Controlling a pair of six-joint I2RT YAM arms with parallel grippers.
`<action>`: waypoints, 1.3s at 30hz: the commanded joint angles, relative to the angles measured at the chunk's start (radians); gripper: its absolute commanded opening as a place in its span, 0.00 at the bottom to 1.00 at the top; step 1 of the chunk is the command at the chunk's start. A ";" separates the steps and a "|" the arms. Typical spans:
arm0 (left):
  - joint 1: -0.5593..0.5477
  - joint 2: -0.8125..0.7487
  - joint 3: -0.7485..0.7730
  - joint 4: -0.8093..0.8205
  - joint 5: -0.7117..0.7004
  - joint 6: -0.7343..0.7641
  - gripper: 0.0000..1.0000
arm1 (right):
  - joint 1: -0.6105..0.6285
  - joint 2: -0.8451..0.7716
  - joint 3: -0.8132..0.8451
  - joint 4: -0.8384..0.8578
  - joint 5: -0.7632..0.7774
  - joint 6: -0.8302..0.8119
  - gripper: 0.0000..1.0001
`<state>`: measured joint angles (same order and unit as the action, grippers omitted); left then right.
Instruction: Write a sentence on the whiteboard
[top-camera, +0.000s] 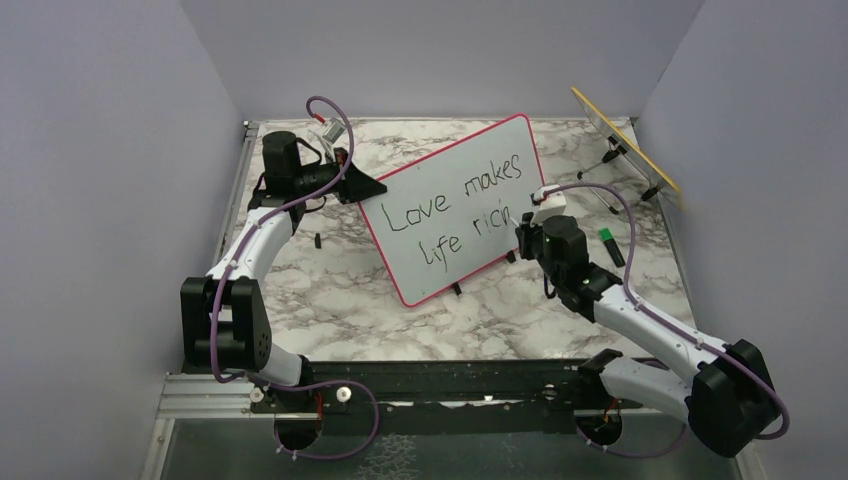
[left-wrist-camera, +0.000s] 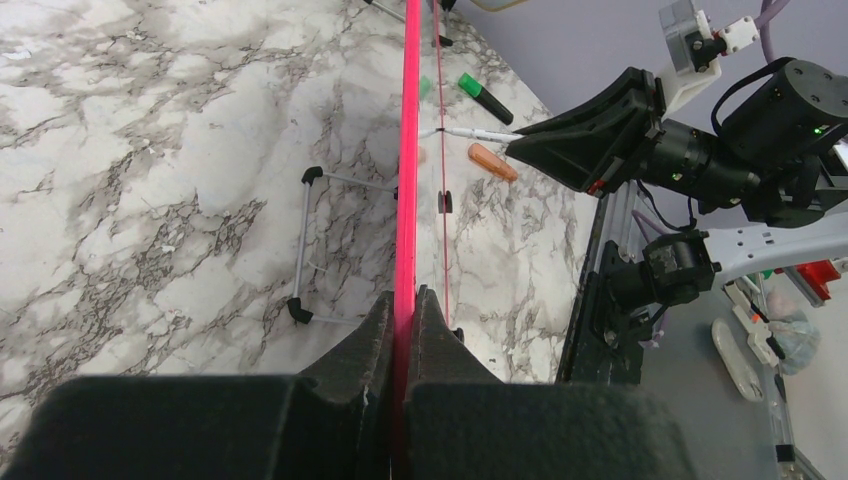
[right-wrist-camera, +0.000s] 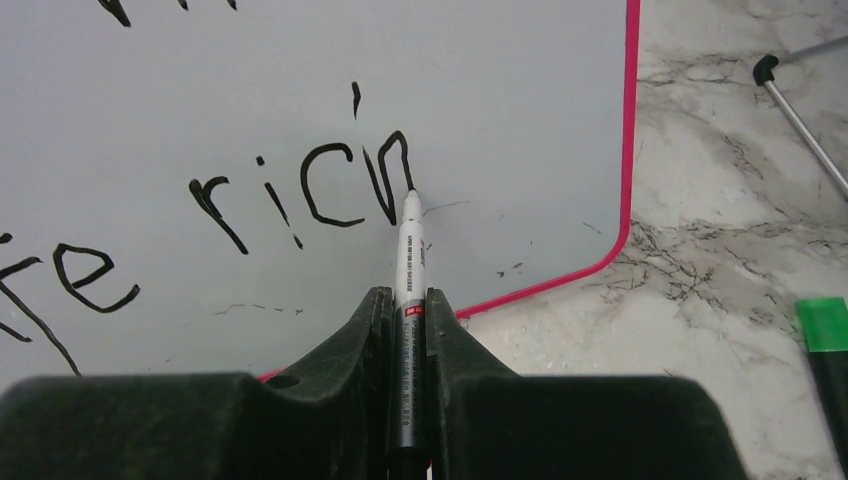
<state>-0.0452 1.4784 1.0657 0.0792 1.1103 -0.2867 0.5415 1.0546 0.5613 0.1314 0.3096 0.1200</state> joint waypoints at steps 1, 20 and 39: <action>-0.001 0.036 -0.023 -0.078 -0.072 0.079 0.00 | -0.003 -0.021 -0.024 -0.054 0.002 0.026 0.01; -0.002 0.032 -0.024 -0.078 -0.077 0.080 0.00 | -0.006 -0.095 -0.049 -0.021 0.085 0.024 0.01; -0.001 0.031 -0.024 -0.078 -0.078 0.079 0.00 | -0.033 -0.101 -0.055 0.151 -0.085 -0.005 0.01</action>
<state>-0.0452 1.4784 1.0657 0.0795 1.1110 -0.2859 0.5148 0.9703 0.5148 0.1860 0.2832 0.1310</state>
